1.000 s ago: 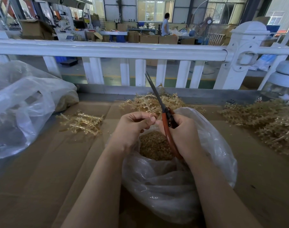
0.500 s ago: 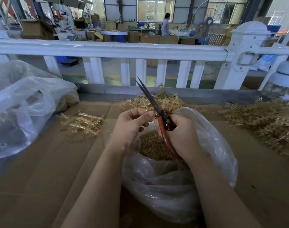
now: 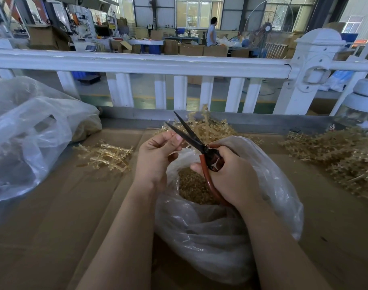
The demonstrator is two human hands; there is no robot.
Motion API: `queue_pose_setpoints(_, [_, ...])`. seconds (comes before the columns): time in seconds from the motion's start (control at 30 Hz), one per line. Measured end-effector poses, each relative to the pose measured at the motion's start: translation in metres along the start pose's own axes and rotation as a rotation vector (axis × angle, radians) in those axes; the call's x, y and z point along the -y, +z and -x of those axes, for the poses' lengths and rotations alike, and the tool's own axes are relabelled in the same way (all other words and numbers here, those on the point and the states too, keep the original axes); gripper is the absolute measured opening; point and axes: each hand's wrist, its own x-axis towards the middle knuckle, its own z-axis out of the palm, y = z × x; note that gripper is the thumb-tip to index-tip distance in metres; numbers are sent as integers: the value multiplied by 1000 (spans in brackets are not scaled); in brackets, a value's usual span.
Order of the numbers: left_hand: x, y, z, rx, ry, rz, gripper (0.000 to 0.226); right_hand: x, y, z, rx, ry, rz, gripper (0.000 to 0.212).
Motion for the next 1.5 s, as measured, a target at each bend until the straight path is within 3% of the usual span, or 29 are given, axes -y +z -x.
queue_pose_setpoints(0.1, [0,-1,0,44,10,13,36,0,0,1,-29,-19,56,58])
queue_pose_setpoints(0.27, [1,0,1,52,11,-3,38,1,-1,0,-31,-9,128,74])
queue_pose_setpoints(0.47, [-2,1,4,59,-7,-1,15,1,-1,-1,-57,-14,183,76])
queue_pose_setpoints(0.67, [-3,1,3,70,-29,-4,16,1,-2,0,-126,-58,205,72])
queue_pose_setpoints(1.23, [-4,0,3,65,-52,29,18,0,-3,0,-119,-94,146,74])
queue_pose_setpoints(1.5, [1,0,1,91,35,-73,14,0,-3,0,-199,-143,179,73])
